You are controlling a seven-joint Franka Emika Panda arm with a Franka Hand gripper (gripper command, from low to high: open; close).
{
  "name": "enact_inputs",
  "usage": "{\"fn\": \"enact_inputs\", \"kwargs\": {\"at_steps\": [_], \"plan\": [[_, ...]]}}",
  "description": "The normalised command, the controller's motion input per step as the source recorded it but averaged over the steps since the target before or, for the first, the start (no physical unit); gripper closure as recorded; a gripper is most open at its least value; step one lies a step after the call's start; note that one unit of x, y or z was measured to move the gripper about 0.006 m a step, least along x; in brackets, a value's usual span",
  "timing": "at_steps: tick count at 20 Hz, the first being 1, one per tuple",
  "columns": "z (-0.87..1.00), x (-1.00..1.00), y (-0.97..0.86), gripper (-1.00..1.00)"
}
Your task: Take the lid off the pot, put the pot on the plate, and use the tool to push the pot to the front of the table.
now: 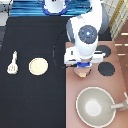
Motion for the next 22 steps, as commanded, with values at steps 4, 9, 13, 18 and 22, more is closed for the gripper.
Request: {"fn": "enact_inputs", "kwargs": {"at_steps": [4,9,13,18,22], "plan": [[0.35,-0.69,-0.08,1.0],[0.68,-0.83,-0.07,1.0],[0.7,-0.95,-0.16,1.0],[0.4,-0.95,-0.29,1.0],[-0.22,-1.0,-0.32,1.0]]}}
